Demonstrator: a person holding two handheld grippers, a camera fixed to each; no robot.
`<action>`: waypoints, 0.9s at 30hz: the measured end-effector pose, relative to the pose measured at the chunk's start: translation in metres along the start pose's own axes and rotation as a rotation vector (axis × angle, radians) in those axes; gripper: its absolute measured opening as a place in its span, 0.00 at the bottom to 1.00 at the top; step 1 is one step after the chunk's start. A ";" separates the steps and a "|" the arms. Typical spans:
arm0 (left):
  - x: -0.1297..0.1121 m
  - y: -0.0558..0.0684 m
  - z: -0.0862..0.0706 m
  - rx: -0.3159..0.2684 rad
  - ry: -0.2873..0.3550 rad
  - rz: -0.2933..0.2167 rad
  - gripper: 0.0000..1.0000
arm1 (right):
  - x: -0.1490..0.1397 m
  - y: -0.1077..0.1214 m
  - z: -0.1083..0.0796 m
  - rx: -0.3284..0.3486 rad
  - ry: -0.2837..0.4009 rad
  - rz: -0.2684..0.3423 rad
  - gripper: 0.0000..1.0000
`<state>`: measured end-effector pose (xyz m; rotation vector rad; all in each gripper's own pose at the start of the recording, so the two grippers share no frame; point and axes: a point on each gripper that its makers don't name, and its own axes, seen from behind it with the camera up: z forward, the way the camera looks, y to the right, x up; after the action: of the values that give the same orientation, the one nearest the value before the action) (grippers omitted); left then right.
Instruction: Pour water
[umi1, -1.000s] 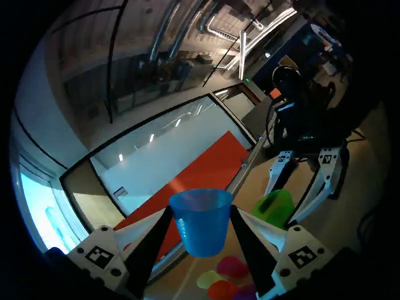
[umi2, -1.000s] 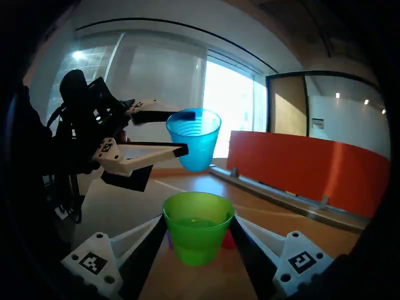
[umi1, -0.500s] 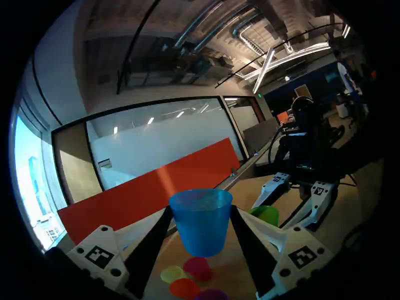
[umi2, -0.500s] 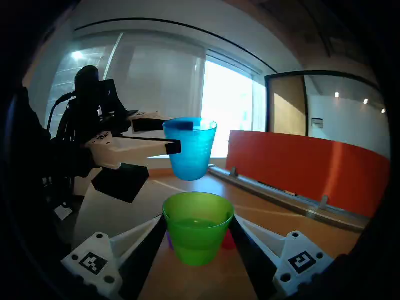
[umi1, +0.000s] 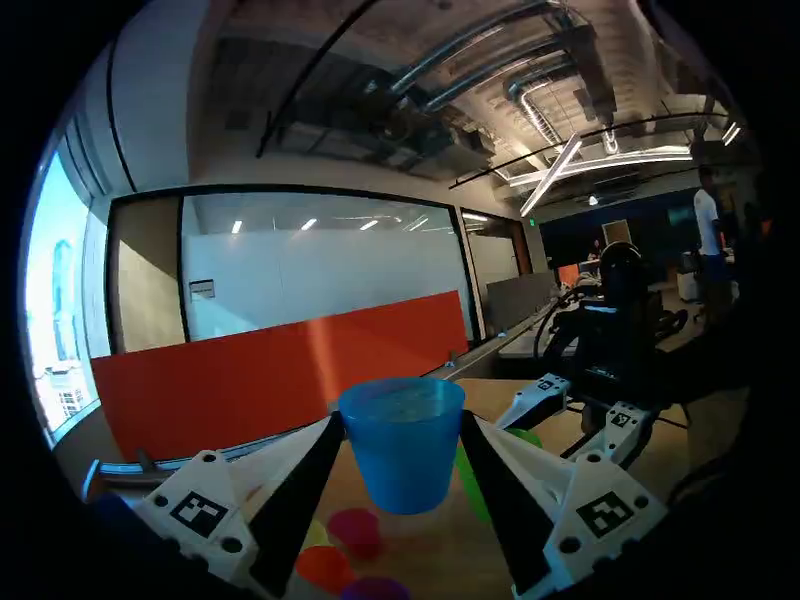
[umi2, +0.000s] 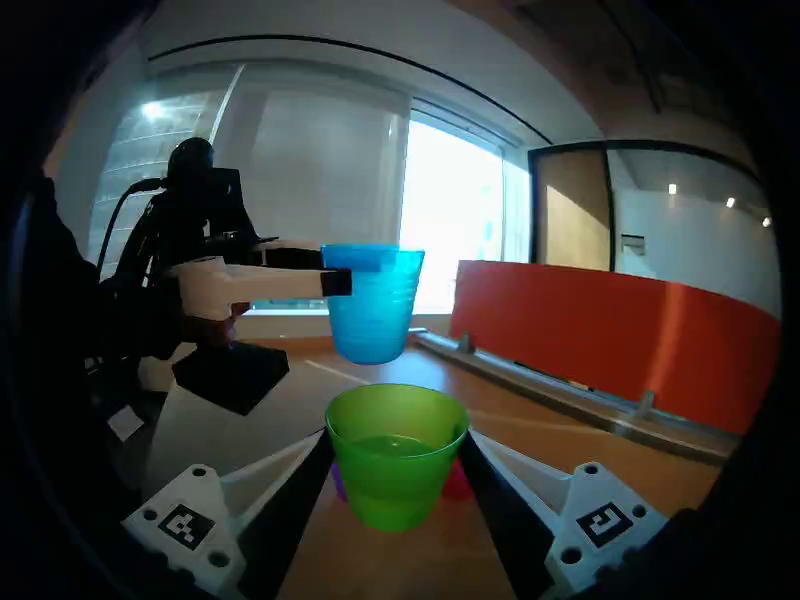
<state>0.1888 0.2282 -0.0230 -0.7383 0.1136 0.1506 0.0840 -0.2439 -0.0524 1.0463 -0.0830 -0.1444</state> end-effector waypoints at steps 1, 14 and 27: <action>0.000 0.000 0.000 -0.001 -0.001 -0.001 0.84 | 0.000 0.000 0.000 0.000 0.000 -0.001 0.90; -0.011 0.005 -0.001 -0.020 -0.032 -0.065 0.84 | 0.001 0.002 -0.001 -0.004 -0.010 0.000 0.90; -0.018 0.003 -0.004 -0.026 -0.051 -0.106 0.84 | -0.004 0.004 -0.006 -0.002 -0.030 0.004 0.90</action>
<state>0.1704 0.2261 -0.0255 -0.7642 0.0240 0.0704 0.0810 -0.2365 -0.0520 1.0417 -0.1123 -0.1566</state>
